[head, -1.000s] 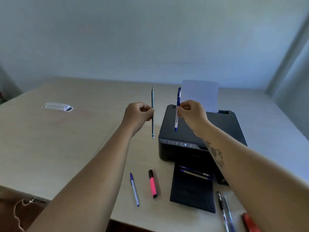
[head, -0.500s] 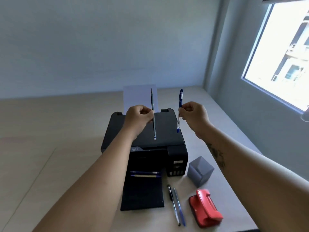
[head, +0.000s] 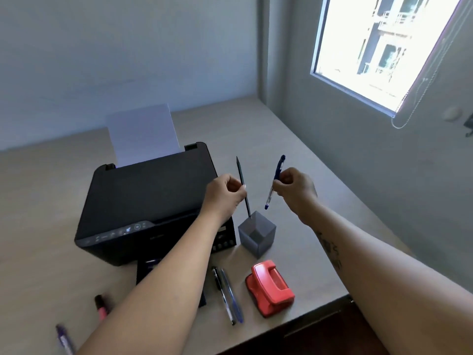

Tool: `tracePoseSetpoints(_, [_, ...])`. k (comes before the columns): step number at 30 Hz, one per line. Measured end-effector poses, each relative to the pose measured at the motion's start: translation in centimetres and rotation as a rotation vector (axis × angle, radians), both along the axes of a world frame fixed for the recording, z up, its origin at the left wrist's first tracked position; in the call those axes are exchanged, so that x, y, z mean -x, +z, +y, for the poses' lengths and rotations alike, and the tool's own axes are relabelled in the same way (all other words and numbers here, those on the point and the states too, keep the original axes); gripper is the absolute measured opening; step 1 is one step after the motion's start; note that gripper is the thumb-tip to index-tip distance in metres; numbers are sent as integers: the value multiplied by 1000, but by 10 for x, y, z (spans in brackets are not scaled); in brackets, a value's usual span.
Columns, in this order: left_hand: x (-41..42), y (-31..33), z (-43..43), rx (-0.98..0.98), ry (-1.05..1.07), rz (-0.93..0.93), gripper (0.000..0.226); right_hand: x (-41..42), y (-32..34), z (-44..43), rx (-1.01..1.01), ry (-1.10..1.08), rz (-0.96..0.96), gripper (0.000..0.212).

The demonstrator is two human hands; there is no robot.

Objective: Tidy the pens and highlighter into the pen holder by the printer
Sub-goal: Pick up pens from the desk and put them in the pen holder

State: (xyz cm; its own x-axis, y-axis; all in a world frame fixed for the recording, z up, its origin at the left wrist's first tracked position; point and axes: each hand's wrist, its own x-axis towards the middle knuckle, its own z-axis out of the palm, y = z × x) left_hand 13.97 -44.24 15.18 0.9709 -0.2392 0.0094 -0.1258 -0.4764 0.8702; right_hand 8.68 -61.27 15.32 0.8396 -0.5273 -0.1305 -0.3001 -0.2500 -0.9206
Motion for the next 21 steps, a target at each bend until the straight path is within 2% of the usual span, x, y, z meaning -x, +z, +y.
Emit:
tracePoseSetpoints(5, [8,-40,-25,-135,-36,50,14,7,-53,-1,-52,13,86,8])
tracePoseSetpoints(12, [10,-74,-47,-274,-51,103,17,13,-98,-3,-74,43,183,12])
tracePoseSetpoints(17, [9,-69,-50,-286,-30,66,14,10,-93,-13,-28,49,194,26])
tracePoseSetpoints(21, [-8,-41,-43,-233,-39,6,10,-1,-56,-28,77,75,159,23])
